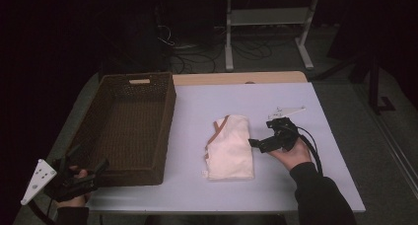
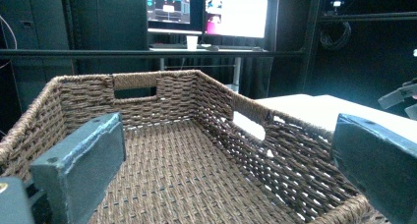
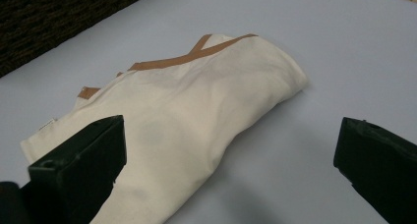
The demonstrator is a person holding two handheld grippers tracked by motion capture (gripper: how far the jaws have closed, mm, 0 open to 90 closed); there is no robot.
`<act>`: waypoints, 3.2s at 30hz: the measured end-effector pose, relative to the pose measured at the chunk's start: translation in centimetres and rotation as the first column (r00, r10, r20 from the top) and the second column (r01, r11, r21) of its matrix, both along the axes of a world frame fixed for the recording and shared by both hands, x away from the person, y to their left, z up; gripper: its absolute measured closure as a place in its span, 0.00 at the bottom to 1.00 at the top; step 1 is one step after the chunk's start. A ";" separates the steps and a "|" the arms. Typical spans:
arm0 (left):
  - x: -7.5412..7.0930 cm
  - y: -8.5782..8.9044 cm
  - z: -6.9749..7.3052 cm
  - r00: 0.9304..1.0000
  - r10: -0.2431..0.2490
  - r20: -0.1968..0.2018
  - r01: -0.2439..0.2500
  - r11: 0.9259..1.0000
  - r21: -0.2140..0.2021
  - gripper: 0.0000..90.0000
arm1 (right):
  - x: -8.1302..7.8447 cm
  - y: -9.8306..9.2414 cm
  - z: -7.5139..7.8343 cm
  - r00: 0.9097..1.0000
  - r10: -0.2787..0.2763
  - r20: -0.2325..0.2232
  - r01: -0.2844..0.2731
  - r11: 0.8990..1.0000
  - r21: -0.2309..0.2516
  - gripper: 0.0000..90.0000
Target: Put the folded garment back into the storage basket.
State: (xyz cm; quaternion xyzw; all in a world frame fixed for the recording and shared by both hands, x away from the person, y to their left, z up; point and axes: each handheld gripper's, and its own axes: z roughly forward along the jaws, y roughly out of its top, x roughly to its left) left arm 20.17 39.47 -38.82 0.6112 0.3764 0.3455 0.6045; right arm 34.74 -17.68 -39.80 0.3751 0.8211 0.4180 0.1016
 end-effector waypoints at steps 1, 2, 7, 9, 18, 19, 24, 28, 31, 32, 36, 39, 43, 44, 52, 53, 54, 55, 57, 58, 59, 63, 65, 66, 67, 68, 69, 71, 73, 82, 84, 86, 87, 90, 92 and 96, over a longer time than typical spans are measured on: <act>0.0 0.0 0.0 1.000 0.000 0.000 0.000 1.000 0.000 0.00 | 0.0 0.0 0.0 1.000 0.000 0.000 0.000 1.000 0.000 0.00; 0.0 0.0 0.0 1.000 0.000 0.000 0.000 1.000 0.000 0.00 | 0.1 0.1 -0.1 1.000 0.002 -0.004 -0.002 1.000 -0.002 0.00; 0.0 0.0 0.0 1.000 -0.001 0.000 0.001 1.000 0.000 0.00 | 0.3 0.3 -0.5 1.000 0.007 -0.018 -0.008 1.000 -0.012 0.00; 0.0 0.0 0.0 1.000 -0.001 0.000 0.001 1.000 -0.001 0.00 | 0.4 0.4 -0.7 1.000 0.012 -0.023 -0.012 1.000 -0.014 0.00; 0.0 0.0 0.0 1.000 -0.001 0.001 0.001 1.000 -0.002 0.00 | 0.7 0.7 -1.2 0.999 0.020 -0.045 -0.021 1.000 -0.021 0.00; 0.0 0.0 0.0 1.000 -0.001 0.000 0.001 1.000 -0.002 0.00 | 0.7 0.8 -1.3 0.999 0.021 -0.047 -0.022 1.000 -0.021 0.00; 0.0 0.0 0.0 1.000 -0.001 0.001 0.001 1.000 -0.002 0.00 | 0.8 1.1 -1.6 0.998 0.031 -0.060 -0.033 0.999 -0.027 0.00; 0.0 0.0 0.0 1.000 -0.002 0.002 0.002 1.000 -0.003 0.00 | 0.9 1.2 -1.8 0.997 0.036 -0.068 -0.037 0.999 -0.027 0.00; 0.0 0.0 0.0 1.000 -0.001 0.002 0.001 1.000 -0.003 0.00 | 0.9 1.4 -2.0 0.996 0.039 -0.083 -0.042 0.999 -0.035 0.00; 0.0 0.0 0.0 1.000 -0.001 0.002 0.001 1.000 -0.003 0.00 | 1.0 1.5 -2.1 0.995 0.042 -0.085 -0.045 0.998 -0.039 0.00; 0.0 0.0 0.0 1.000 -0.002 0.003 0.002 1.000 -0.002 0.00 | 1.2 1.7 -2.5 0.992 0.047 -0.117 -0.052 0.998 -0.046 0.00; 0.0 0.0 0.0 1.000 -0.002 0.003 0.002 1.000 -0.002 0.00 | 1.3 1.9 -2.8 0.990 0.048 -0.134 -0.055 0.997 -0.054 0.00; 0.0 0.0 0.0 1.000 -0.002 0.003 0.002 1.000 -0.002 0.00 | 1.4 2.0 -3.0 0.988 0.050 -0.148 -0.059 0.997 -0.051 0.04; 0.0 0.0 0.0 1.000 -0.002 0.004 0.002 1.000 -0.003 0.00 | 1.5 2.0 -2.9 0.988 0.051 -0.145 -0.059 0.997 -0.051 0.06; 0.0 0.0 0.0 1.000 -0.004 0.004 0.004 1.000 -0.004 0.00 | 1.9 2.1 -3.3 0.985 0.022 -0.171 -0.037 0.996 -0.085 0.17; 0.0 0.0 0.0 1.000 -0.004 0.004 0.004 1.000 -0.004 0.00 | 1.9 2.1 -3.3 0.984 0.023 -0.175 -0.038 0.996 -0.084 0.19; 0.0 0.0 0.0 1.000 -0.004 0.004 0.004 1.000 -0.006 0.00 | 2.0 2.2 -3.4 0.983 0.023 -0.180 -0.039 0.996 -0.083 0.21; 0.0 0.0 0.0 1.000 -0.004 0.004 0.004 1.000 -0.005 0.00 | 2.1 2.2 -3.4 0.983 0.021 -0.183 -0.037 0.996 -0.085 0.22; 0.0 0.0 0.0 1.000 -0.004 0.004 0.004 1.000 -0.006 0.00 | 2.3 2.3 -3.5 0.981 0.030 -0.193 -0.047 0.995 -0.083 0.31; 0.0 0.0 0.0 1.000 -0.003 0.004 0.003 1.000 -0.006 0.00 | 2.3 2.3 -3.5 0.979 0.042 -0.199 -0.059 0.995 -0.076 0.35; 0.0 0.0 0.0 1.000 -0.002 0.004 0.002 1.000 -0.005 0.00 | 2.3 2.4 -3.5 0.978 0.046 -0.204 -0.062 0.996 -0.071 0.37; 0.0 0.0 0.0 1.000 -0.001 0.004 0.001 1.000 -0.002 0.00 | 2.5 2.6 -3.5 0.976 0.043 -0.212 -0.060 0.995 -0.075 0.49; 0.0 0.0 0.0 1.000 -0.001 0.004 0.001 1.000 -0.002 0.00 | 2.5 2.7 -3.6 0.976 0.035 -0.217 -0.052 0.996 -0.074 0.53; 0.0 0.0 0.0 1.000 -0.001 0.004 0.001 1.000 -0.003 0.00 | 2.5 2.7 -3.6 0.974 0.031 -0.223 -0.049 0.996 -0.076 0.54; 0.0 0.0 0.0 1.000 -0.002 0.004 0.002 1.000 -0.005 0.00 | 2.5 2.8 -3.7 0.974 0.031 -0.224 -0.050 0.996 -0.079 0.54; 0.0 0.0 0.0 1.000 -0.002 0.004 0.002 1.000 -0.006 0.00 | 2.5 2.8 -3.8 0.974 0.032 -0.226 -0.051 0.995 -0.081 0.58; 0.0 0.0 0.0 1.000 -0.003 0.004 0.003 1.000 -0.005 0.00 | 2.5 2.9 -3.8 0.975 0.028 -0.219 -0.048 0.995 -0.088 0.60; 0.0 0.0 0.0 1.000 -0.002 0.004 0.002 1.000 -0.004 0.00 | 2.6 3.0 -3.8 0.977 0.013 -0.214 -0.034 0.995 -0.093 0.66; 0.0 0.0 0.0 1.000 -0.003 0.004 0.003 1.000 -0.005 0.00 | 2.6 3.2 -3.7 0.977 -0.017 -0.211 -0.002 0.996 -0.091 0.72; 0.0 0.0 0.0 1.000 -0.005 0.005 0.005 1.000 -0.004 0.00 | 2.5 3.8 -3.8 0.978 -0.068 -0.198 0.046 0.992 -0.114 0.95; 0.0 0.0 0.0 1.000 -0.005 0.005 0.005 1.000 -0.005 0.00 | 2.5 3.9 -3.8 0.979 -0.072 -0.193 0.050 0.992 -0.118 0.96; 0.0 0.0 0.0 1.000 -0.006 0.005 0.006 1.000 -0.004 0.00 | 2.4 3.9 -3.8 0.978 -0.074 -0.196 0.052 0.992 -0.116 0.96; 0.0 0.0 0.0 1.000 -0.006 0.005 0.006 1.000 -0.004 0.00 | 2.4 3.9 -3.7 0.978 -0.076 -0.195 0.055 0.992 -0.111 0.96; 0.0 0.1 0.0 1.000 -0.007 0.005 0.007 1.000 -0.007 0.00 | 2.4 3.8 -3.5 0.979 -0.083 -0.187 0.065 0.993 -0.098 0.96; 0.0 0.1 0.0 1.000 -0.007 0.005 0.007 1.000 -0.008 0.00 | 2.3 3.8 -3.2 0.980 -0.082 -0.179 0.067 0.994 -0.089 0.96; 0.0 0.1 0.0 1.000 -0.008 0.005 0.008 1.000 -0.011 0.00 | 2.0 3.8 -2.5 0.986 -0.084 -0.142 0.074 0.995 -0.072 0.96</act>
